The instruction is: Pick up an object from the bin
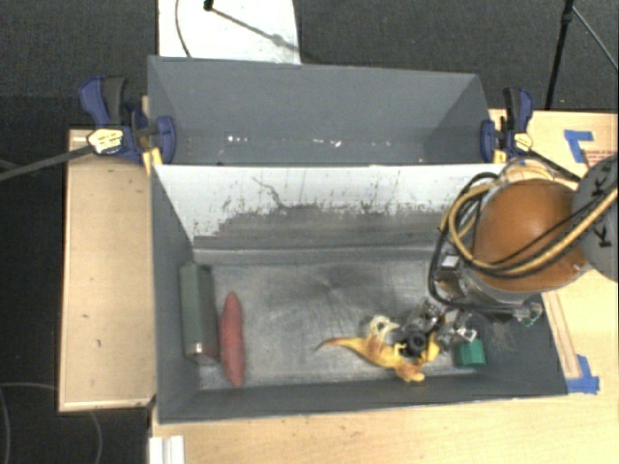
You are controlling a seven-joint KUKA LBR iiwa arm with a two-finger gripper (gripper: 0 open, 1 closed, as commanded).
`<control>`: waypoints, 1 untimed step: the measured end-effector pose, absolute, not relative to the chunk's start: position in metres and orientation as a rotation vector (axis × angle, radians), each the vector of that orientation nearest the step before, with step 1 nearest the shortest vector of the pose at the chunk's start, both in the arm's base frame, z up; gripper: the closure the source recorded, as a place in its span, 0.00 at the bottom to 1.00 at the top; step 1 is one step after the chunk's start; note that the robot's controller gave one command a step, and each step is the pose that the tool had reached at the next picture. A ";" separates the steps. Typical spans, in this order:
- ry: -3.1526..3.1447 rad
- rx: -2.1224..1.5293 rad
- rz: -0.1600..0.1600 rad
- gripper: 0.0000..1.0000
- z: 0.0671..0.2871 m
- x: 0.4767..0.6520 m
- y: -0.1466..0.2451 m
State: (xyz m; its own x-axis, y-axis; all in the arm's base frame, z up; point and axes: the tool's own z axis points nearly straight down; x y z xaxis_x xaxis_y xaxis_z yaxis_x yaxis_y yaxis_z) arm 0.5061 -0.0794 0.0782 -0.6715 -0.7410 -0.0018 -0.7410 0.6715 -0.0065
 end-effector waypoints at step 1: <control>2.868 -1.271 -0.008 1.00 0.078 0.506 -0.079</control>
Offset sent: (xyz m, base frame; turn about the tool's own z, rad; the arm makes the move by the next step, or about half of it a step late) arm 0.0042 0.0074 0.1069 0.0042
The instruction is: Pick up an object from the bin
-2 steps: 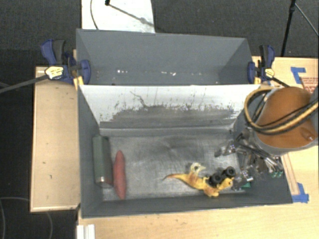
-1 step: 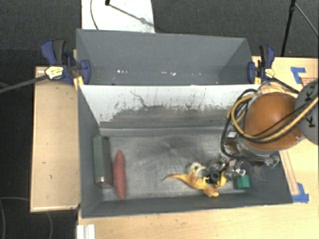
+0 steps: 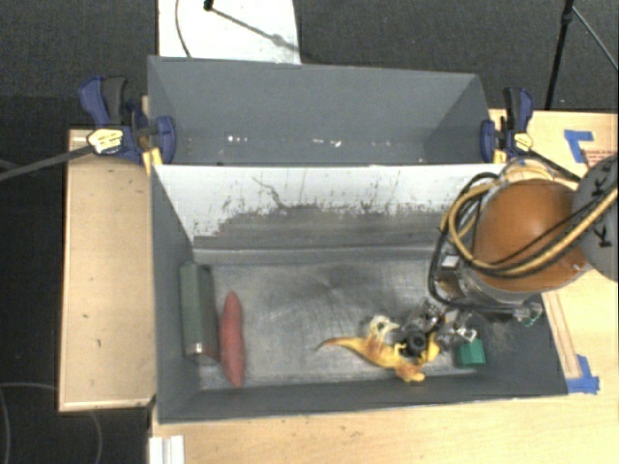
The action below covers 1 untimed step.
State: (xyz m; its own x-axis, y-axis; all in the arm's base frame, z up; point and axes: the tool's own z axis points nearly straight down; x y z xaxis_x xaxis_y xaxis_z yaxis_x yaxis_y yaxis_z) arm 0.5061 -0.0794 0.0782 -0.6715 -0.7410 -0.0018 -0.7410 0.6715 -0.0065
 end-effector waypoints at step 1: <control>2.877 -1.256 0.001 1.00 0.185 0.511 -0.072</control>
Offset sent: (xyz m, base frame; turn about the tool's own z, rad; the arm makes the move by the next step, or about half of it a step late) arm 0.0000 0.0000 0.0000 0.0000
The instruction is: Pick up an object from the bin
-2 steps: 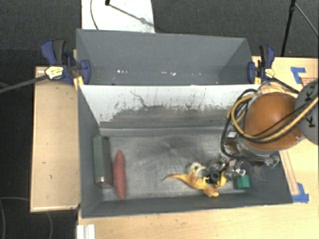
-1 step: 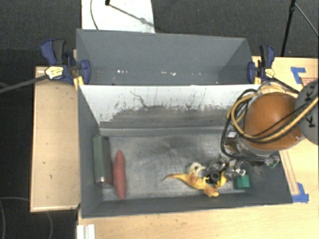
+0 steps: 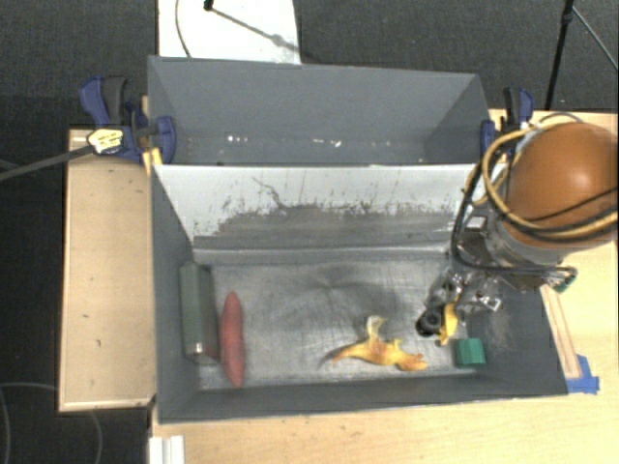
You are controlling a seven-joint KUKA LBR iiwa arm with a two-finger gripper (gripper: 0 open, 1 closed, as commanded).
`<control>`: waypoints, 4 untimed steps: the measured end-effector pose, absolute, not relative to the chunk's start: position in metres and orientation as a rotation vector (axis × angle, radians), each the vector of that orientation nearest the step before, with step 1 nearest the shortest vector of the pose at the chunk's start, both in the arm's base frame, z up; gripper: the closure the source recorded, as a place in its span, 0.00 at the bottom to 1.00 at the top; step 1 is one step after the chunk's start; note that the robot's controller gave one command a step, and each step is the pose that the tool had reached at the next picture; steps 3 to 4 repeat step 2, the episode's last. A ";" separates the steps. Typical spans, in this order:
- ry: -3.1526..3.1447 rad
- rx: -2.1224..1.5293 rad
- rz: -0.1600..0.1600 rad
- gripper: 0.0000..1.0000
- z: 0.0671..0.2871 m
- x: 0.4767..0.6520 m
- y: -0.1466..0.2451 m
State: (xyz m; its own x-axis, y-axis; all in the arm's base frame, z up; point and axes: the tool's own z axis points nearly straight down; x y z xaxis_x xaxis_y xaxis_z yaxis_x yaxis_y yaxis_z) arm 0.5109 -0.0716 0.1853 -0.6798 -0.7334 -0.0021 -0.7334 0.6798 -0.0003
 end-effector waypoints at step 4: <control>2.880 -1.258 0.003 1.00 0.214 0.506 -0.063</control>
Offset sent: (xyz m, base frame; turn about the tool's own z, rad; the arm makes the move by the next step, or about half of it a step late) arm -0.0074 0.0143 0.0490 0.0069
